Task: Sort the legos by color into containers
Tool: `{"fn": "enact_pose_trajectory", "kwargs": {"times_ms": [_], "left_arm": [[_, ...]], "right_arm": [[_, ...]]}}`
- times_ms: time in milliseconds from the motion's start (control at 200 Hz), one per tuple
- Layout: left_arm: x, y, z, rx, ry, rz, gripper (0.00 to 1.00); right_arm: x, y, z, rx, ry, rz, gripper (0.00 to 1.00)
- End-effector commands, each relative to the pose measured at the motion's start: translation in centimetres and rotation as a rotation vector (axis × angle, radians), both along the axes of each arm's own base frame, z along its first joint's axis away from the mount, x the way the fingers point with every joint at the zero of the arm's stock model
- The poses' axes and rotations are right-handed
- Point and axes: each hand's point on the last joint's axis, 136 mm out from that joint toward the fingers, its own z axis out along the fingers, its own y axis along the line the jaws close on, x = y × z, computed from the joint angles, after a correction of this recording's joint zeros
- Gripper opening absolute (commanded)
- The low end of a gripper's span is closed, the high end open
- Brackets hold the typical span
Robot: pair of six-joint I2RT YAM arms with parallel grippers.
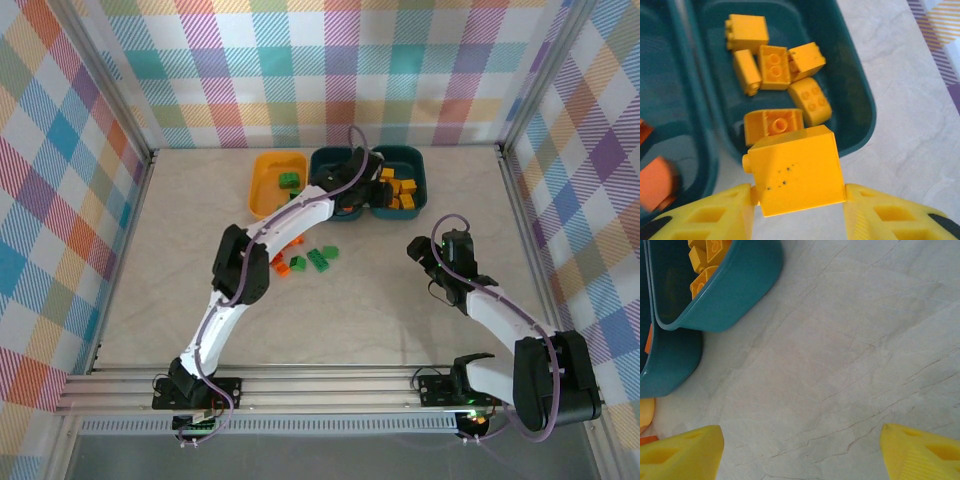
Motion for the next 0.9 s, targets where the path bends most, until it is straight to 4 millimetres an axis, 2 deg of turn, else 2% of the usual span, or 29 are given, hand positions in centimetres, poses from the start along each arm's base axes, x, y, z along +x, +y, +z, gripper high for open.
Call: {"fn": "enact_pose_trajectory", "kwargs": {"times_ms": [0, 220, 435, 565, 685, 745, 900], "left_arm": [[0.6, -1.9, 1.4, -0.041, -0.029, -0.037, 0.48], [2.1, -3.7, -1.0, -0.072, -0.018, -0.03, 0.49], [2.9, -3.6, -3.3, -0.075, 0.009, 0.011, 0.5], [3.0, -3.7, -3.6, -0.074, 0.009, 0.009, 0.53], [2.8, -3.6, -1.8, -0.08, -0.014, 0.008, 0.72], [2.6, -3.7, -0.3, -0.094, -0.031, -0.009, 0.74], [0.7, -3.8, 5.5, -0.111, -0.107, -0.062, 0.76]], "right_arm": [[0.5, 0.0, 1.4, 0.008, -0.052, -0.012, 0.81], [0.5, 0.0, 1.6, 0.008, -0.057, -0.012, 0.82], [0.4, -0.1, 1.9, 0.006, -0.065, -0.011, 0.82], [0.4, 0.0, 1.9, 0.008, -0.065, -0.008, 0.82], [0.5, 0.2, 1.9, 0.011, -0.064, 0.0, 0.82], [0.5, 0.2, 1.9, 0.01, -0.063, 0.0, 0.82], [0.5, 0.2, 1.9, 0.01, -0.067, 0.005, 0.82]]}}
